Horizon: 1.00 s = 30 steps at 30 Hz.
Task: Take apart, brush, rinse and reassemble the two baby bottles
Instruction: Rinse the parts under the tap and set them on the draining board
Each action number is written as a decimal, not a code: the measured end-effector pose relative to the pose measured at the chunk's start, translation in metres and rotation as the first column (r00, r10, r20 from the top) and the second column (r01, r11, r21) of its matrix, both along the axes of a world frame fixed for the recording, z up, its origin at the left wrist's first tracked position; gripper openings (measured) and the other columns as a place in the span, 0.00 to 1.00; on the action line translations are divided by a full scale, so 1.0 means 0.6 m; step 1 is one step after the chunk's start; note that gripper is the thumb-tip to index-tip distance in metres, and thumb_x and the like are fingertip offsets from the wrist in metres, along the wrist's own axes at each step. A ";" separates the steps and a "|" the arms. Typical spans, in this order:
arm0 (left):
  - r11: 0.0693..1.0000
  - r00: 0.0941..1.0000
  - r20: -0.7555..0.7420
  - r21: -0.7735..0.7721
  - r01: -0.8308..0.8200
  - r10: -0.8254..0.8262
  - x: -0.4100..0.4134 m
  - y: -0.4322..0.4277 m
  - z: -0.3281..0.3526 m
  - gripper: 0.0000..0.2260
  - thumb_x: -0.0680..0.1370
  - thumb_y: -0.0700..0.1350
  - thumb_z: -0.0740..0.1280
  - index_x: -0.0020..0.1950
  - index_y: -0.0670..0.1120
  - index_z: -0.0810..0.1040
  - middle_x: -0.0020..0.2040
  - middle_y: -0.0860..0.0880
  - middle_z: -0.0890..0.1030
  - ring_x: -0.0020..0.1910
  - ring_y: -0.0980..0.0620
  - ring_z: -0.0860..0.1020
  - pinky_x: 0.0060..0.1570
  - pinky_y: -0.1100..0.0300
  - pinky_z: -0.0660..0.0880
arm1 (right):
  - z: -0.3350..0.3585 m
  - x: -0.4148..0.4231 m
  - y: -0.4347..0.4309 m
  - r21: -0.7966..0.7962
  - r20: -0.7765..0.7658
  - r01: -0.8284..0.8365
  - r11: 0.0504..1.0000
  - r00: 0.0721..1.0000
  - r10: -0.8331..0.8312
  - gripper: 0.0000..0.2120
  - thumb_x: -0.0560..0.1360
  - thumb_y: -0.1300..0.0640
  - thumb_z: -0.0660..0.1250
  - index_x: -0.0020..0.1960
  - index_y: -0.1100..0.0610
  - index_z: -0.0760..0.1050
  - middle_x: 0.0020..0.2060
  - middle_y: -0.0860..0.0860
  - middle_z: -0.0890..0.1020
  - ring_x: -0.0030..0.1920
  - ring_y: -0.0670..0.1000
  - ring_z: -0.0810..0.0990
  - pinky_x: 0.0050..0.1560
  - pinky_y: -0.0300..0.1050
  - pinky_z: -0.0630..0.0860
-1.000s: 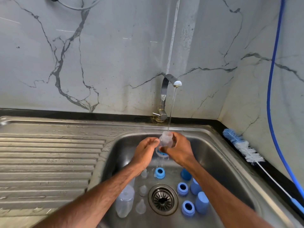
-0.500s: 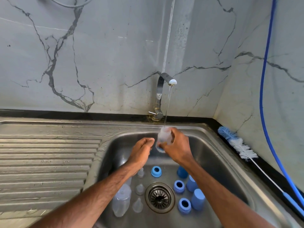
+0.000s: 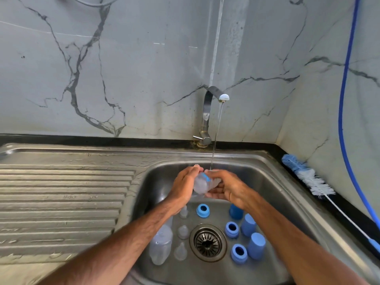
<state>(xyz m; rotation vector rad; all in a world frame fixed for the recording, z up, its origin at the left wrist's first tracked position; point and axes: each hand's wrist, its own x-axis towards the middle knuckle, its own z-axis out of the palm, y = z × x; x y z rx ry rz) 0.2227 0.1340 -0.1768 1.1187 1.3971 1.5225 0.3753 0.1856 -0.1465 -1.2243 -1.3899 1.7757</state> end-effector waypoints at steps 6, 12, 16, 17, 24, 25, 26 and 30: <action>0.989 0.993 0.000 0.079 0.121 -0.122 0.012 -0.013 0.014 0.20 0.79 0.59 0.66 0.64 0.47 0.80 0.55 0.46 0.86 0.54 0.49 0.85 0.50 0.58 0.81 | 0.005 0.010 0.011 -0.362 -0.199 -0.035 0.931 0.979 -0.041 0.31 0.77 0.43 0.72 0.62 0.71 0.77 0.48 0.65 0.86 0.35 0.55 0.87 0.38 0.43 0.85; 0.993 0.987 -0.153 0.095 0.069 -0.054 0.010 -0.012 0.007 0.23 0.73 0.56 0.77 0.65 0.50 0.77 0.56 0.50 0.85 0.56 0.50 0.84 0.57 0.43 0.81 | -0.001 0.009 0.015 -0.262 0.006 -0.228 0.938 0.971 0.238 0.39 0.77 0.28 0.60 0.44 0.64 0.85 0.34 0.55 0.81 0.23 0.44 0.77 0.23 0.32 0.75; 0.996 0.981 -0.195 0.090 0.017 0.000 0.009 -0.009 0.008 0.21 0.74 0.56 0.77 0.64 0.51 0.78 0.55 0.53 0.85 0.53 0.57 0.84 0.53 0.56 0.83 | -0.008 0.004 0.015 -0.260 -0.028 -0.229 0.938 0.973 0.230 0.42 0.79 0.28 0.56 0.55 0.68 0.84 0.50 0.63 0.86 0.45 0.57 0.88 0.40 0.44 0.86; 0.997 0.985 -0.172 0.077 0.004 0.010 0.007 -0.008 0.011 0.21 0.75 0.55 0.77 0.64 0.50 0.78 0.55 0.52 0.85 0.50 0.58 0.84 0.48 0.60 0.83 | -0.005 0.003 0.015 -0.255 -0.100 -0.207 0.945 0.977 0.187 0.39 0.80 0.31 0.59 0.60 0.68 0.81 0.55 0.66 0.85 0.51 0.61 0.88 0.45 0.48 0.86; 0.999 0.999 -0.028 -0.020 -0.030 0.030 -0.007 0.012 0.032 0.20 0.78 0.53 0.73 0.66 0.46 0.76 0.60 0.47 0.82 0.57 0.51 0.81 0.50 0.57 0.81 | 0.018 0.030 0.016 -0.024 -0.207 -0.131 0.991 0.971 0.124 0.26 0.70 0.55 0.77 0.63 0.66 0.79 0.52 0.60 0.82 0.42 0.50 0.81 0.40 0.40 0.79; 1.000 0.999 -0.050 0.000 -0.014 0.014 -0.003 0.017 0.038 0.22 0.79 0.52 0.72 0.69 0.47 0.73 0.61 0.48 0.80 0.58 0.51 0.81 0.52 0.56 0.81 | 0.018 0.034 0.018 -0.010 -0.189 -0.108 0.994 0.976 0.104 0.25 0.71 0.54 0.76 0.63 0.66 0.79 0.51 0.60 0.83 0.40 0.49 0.80 0.39 0.40 0.78; 1.000 0.994 -0.105 0.024 0.004 -0.001 0.004 0.023 0.043 0.22 0.80 0.52 0.71 0.71 0.48 0.71 0.62 0.49 0.78 0.59 0.50 0.80 0.54 0.54 0.82 | 0.019 0.038 0.020 -0.017 -0.184 -0.092 0.996 0.979 0.088 0.23 0.74 0.52 0.75 0.63 0.66 0.79 0.49 0.60 0.83 0.38 0.49 0.79 0.36 0.39 0.76; 0.994 0.979 -0.205 0.100 0.031 -0.010 0.035 0.049 0.063 0.17 0.82 0.54 0.67 0.68 0.49 0.75 0.60 0.50 0.80 0.57 0.52 0.80 0.49 0.65 0.80 | 0.017 0.052 0.034 -0.187 -0.232 -0.127 0.974 0.969 0.082 0.26 0.85 0.45 0.58 0.58 0.69 0.81 0.35 0.55 0.78 0.29 0.45 0.69 0.22 0.34 0.66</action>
